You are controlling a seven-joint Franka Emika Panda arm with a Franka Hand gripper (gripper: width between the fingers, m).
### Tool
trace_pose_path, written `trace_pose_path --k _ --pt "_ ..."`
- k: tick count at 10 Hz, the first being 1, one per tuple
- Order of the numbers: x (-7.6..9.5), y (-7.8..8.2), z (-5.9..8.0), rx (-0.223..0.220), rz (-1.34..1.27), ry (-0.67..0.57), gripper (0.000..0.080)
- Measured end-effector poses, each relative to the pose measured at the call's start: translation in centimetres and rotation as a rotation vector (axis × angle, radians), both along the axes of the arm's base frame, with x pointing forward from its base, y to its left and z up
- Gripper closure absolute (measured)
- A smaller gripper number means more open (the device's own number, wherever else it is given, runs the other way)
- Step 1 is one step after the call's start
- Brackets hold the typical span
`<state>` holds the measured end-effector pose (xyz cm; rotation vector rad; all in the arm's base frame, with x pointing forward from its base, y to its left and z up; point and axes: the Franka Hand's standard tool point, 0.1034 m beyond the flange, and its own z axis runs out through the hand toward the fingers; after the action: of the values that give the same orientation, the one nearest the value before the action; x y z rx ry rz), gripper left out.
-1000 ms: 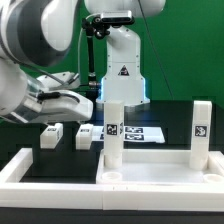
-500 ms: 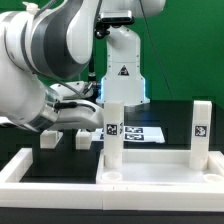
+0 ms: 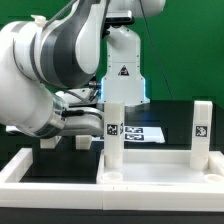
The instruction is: Assemble desk
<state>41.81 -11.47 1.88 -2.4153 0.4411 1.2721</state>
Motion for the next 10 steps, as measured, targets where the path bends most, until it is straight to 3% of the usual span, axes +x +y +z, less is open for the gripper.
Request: trace_pose_path --k 6,7,8,9,10 --pt "-0.82 0.24 -0.67 0.003 -0.001 0.015 0.0160" --pt "-0.83 0.23 -0.67 0.003 -0.001 0.015 0.0335" --pt "-0.83 0.23 -0.67 0.003 -0.001 0.015 0.0335" --pt "-0.85 0.21 -0.59 0.004 -0.002 0.017 0.0511" --pt "-0.86 0.20 -0.58 0.005 -0.002 0.017 0.0510"
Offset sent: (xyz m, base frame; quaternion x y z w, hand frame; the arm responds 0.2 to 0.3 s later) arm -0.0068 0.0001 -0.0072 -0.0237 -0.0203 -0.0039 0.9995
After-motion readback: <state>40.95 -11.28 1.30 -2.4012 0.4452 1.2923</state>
